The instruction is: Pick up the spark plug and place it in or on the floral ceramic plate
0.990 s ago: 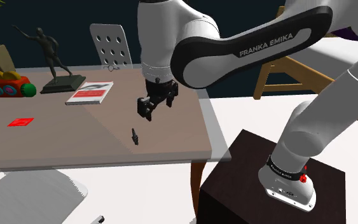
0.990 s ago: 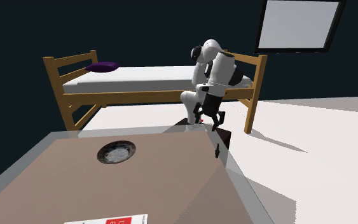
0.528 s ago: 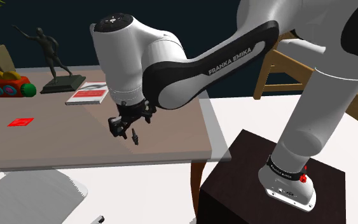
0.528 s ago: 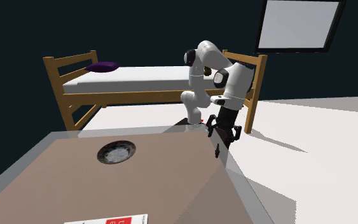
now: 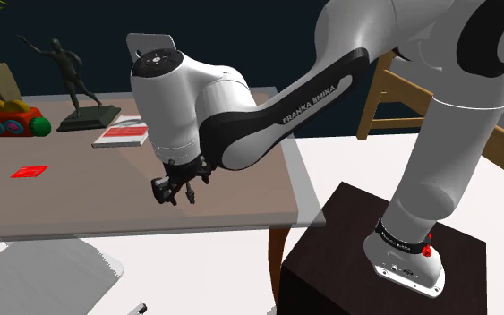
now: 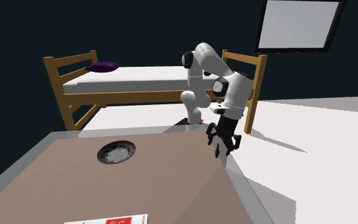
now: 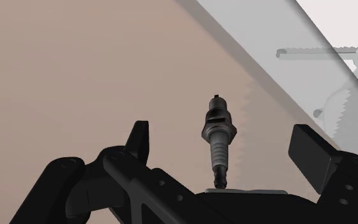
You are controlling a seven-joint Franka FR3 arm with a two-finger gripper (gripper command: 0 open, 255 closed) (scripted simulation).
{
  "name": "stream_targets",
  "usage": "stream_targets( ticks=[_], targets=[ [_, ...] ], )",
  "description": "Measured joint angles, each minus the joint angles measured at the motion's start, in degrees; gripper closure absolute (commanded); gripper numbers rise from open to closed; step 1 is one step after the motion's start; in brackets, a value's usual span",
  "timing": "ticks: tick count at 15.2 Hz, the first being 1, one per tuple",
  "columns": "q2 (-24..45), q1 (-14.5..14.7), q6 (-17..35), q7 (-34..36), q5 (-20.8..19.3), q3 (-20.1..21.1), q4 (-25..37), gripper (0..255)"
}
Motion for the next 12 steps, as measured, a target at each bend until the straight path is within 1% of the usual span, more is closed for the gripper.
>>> stream_targets(
  ticks=[7, 8, 12],
  targets=[
    [0.50, 0.05, 0.73, 0.43, -0.57, -0.10, -0.47, 0],
    [0.50, 0.05, 0.73, 0.43, -0.57, -0.10, -0.47, 255],
    [0.49, 0.05, 0.73, 0.43, -0.57, -0.10, -0.46, 255]
  ],
)
